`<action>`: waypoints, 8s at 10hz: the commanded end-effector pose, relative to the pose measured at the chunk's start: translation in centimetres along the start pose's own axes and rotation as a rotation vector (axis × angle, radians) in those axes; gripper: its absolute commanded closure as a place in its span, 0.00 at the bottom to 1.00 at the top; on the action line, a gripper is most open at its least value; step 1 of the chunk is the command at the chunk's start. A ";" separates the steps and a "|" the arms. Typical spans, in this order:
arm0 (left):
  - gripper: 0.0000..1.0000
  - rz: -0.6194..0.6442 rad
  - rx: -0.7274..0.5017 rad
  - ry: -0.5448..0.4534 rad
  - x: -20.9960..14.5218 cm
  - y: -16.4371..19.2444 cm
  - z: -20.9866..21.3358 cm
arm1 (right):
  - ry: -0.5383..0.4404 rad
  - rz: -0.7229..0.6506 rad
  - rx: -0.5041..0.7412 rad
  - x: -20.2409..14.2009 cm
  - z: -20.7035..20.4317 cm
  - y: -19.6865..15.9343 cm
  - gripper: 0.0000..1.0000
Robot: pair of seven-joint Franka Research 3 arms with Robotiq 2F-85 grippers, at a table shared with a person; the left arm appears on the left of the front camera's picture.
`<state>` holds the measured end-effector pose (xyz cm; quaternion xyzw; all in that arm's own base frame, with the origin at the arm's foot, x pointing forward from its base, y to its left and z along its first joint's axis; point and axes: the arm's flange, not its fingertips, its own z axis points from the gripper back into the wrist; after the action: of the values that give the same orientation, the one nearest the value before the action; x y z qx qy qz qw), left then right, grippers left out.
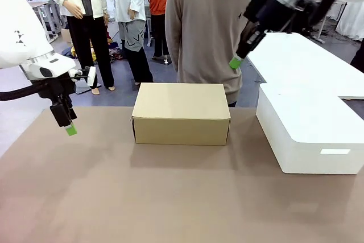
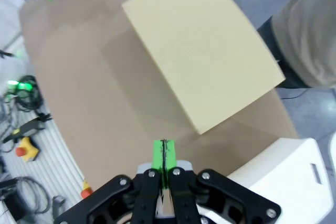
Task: Pack the shoes into the box.
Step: Press down on the lid of the Shoes Box.
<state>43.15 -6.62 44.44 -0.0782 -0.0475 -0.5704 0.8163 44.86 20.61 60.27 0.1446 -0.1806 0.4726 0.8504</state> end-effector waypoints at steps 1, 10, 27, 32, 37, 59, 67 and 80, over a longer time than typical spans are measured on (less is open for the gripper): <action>0.00 0.013 0.008 0.026 -0.2 -0.6 -0.4 | 0.080 -0.031 0.005 2.8 -0.9 -1.8 1.00; 0.00 -0.002 -0.002 0.006 0.2 -0.2 -0.2 | 0.042 -0.011 0.008 2.9 -2.1 -2.1 1.00; 0.00 -0.002 -0.002 0.006 0.2 -0.2 -0.2 | 0.194 -0.440 -0.120 13.7 -25.1 -15.3 1.00; 0.00 -0.002 -0.002 0.006 0.2 -0.2 -0.2 | 0.204 -0.400 -0.093 14.0 -22.0 -13.0 1.00; 0.00 -0.002 -0.002 0.006 0.2 -0.2 -0.2 | 0.236 -0.233 -0.042 11.0 -13.1 -5.0 1.00; 0.00 -0.002 -0.002 0.006 0.2 -0.2 -0.2 | 0.309 -0.192 -0.149 -12.0 -7.1 5.8 0.00; 0.00 -0.002 -0.002 0.006 0.2 -0.2 -0.2 | 0.254 -0.235 -0.171 -12.1 -7.2 4.9 0.00; 0.00 -0.002 -0.002 0.006 0.2 -0.2 -0.2 | 0.254 -0.235 -0.171 -12.1 -7.2 4.9 0.00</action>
<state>43.05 -7.02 44.20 -0.0818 -0.0444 -0.5734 0.8140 36.05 17.15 48.63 0.0320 -0.0955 0.3651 0.9255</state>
